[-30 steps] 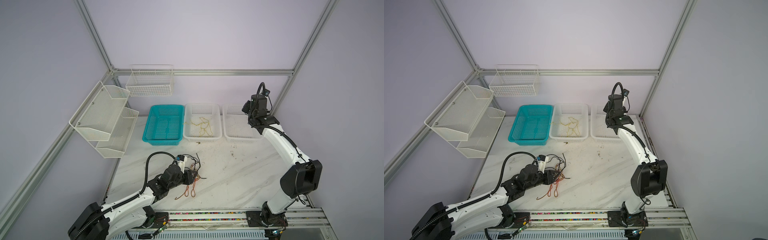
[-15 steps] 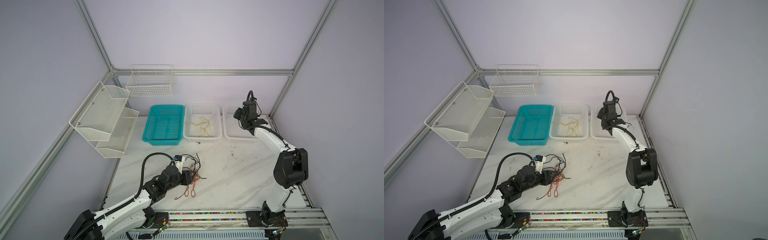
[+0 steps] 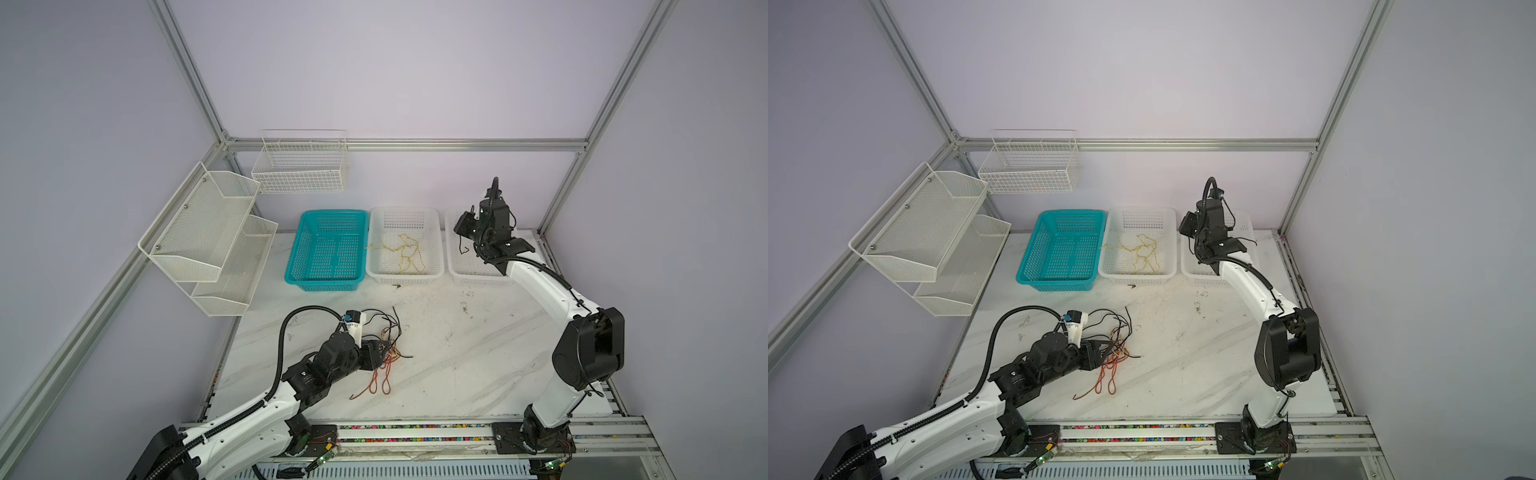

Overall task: Untangle the cables
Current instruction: 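Carry the black wire over the farther white basket with the right gripper, then lower the black wire into the farther white basket and open the right gripper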

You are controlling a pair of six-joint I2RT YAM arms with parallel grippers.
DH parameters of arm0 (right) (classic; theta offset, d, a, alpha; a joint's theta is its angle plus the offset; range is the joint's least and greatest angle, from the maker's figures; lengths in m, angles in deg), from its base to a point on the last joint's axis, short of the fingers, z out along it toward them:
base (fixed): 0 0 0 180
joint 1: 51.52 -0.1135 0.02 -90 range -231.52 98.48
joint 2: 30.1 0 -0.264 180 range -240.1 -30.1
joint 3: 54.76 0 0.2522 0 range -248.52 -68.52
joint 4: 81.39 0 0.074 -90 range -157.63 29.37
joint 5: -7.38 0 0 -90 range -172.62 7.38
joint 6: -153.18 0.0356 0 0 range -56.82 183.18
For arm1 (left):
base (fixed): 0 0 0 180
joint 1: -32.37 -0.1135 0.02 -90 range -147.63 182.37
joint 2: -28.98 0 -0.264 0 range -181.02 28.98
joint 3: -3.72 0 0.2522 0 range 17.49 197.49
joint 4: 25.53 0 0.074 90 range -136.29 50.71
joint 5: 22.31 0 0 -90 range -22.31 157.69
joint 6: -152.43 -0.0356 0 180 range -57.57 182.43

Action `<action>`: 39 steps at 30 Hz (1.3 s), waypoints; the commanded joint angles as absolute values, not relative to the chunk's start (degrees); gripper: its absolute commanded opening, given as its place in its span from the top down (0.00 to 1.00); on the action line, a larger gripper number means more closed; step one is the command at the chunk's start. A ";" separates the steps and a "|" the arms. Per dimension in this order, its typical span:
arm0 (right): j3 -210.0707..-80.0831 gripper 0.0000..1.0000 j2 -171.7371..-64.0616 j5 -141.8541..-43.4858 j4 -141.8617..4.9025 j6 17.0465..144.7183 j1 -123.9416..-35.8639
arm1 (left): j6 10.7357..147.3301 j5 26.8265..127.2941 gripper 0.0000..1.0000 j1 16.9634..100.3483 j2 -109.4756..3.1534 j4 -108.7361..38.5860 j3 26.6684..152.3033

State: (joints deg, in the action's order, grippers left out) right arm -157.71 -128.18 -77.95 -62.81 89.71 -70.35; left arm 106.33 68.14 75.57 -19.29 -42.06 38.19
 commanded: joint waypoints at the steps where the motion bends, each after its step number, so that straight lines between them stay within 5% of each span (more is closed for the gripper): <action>1: -158.52 1.00 -127.93 -78.34 -63.75 90.16 -70.05 | 105.23 67.16 0.45 75.62 -19.22 -40.90 36.29; 6: -157.97 1.00 -125.88 -82.22 -65.74 90.60 -70.93 | 105.07 67.16 0.45 75.64 -19.82 -41.29 36.29; 20: -155.61 1.00 -115.64 -50.13 -69.30 82.79 -75.18 | 104.66 67.16 0.44 75.68 -22.71 -38.73 36.10; 39: -156.58 1.00 -132.21 -70.75 -67.32 87.26 -69.33 | 103.74 66.60 0.44 75.68 -20.53 -42.78 37.39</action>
